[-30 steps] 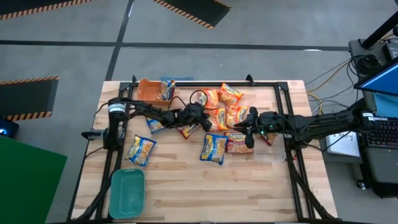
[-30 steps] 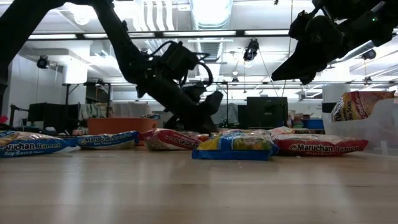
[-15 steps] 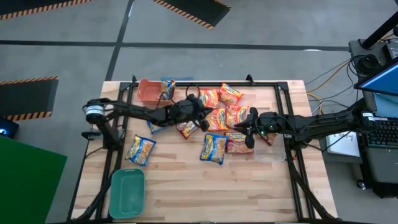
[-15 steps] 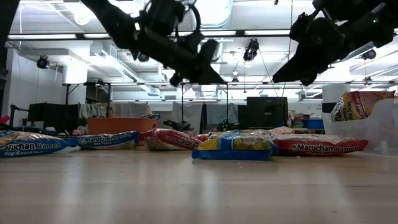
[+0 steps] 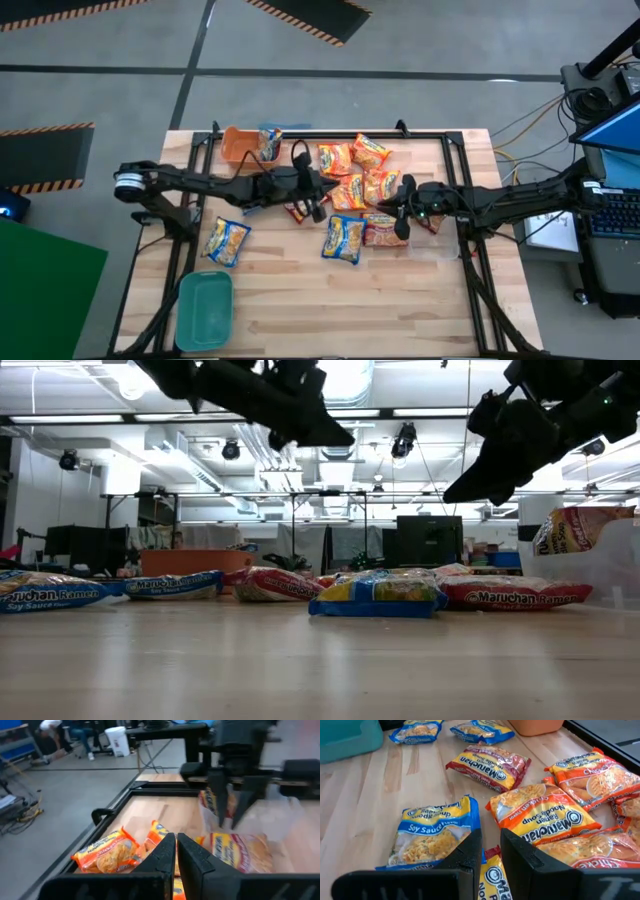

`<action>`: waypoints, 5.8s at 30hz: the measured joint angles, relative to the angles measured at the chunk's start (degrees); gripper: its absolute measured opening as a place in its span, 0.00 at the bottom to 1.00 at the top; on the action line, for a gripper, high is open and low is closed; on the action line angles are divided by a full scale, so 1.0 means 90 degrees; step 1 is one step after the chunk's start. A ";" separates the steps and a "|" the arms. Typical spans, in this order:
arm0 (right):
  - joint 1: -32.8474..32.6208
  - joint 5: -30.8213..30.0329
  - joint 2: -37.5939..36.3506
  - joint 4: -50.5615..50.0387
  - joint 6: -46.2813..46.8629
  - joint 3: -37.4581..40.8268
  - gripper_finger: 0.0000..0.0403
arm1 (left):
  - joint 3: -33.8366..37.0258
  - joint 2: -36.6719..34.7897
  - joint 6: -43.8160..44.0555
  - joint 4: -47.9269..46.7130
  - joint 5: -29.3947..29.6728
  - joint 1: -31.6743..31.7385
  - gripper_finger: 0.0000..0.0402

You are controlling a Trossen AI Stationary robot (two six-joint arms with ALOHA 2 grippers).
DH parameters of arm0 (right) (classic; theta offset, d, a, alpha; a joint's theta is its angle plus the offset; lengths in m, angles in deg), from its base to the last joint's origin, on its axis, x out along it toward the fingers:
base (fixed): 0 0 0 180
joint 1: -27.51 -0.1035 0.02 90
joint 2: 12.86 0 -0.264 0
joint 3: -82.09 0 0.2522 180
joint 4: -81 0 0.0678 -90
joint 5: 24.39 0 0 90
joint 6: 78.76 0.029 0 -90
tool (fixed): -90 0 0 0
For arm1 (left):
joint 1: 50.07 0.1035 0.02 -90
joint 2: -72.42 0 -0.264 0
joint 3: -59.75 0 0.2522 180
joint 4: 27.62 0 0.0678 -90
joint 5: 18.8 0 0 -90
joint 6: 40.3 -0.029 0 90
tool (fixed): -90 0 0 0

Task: Sort Maruchan noodles
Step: Put the orange noodle pack into the green bin

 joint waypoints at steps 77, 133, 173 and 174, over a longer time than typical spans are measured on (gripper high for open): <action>0.1989 0.0418 0.5027 -0.0576 -0.2012 -0.2499 0.15 | -0.0009 0.1602 0.4644 -0.0841 0.0027 0.0214 0.24; 0.1987 0.0481 0.4840 -0.0431 -0.1941 -0.2461 0.15 | -0.0563 0.3582 0.4962 0.1220 0.0091 0.0971 0.55; 0.1957 0.0456 -0.0299 -0.0813 -0.1255 -0.0866 0.15 | -0.0544 0.2048 0.1020 0.1062 0.0223 0.0180 0.00; 0.1957 0.0458 -0.0299 -0.0821 -0.1228 -0.0856 0.15 | -0.0546 0.2032 0.0877 0.1063 0.0216 0.0138 0.00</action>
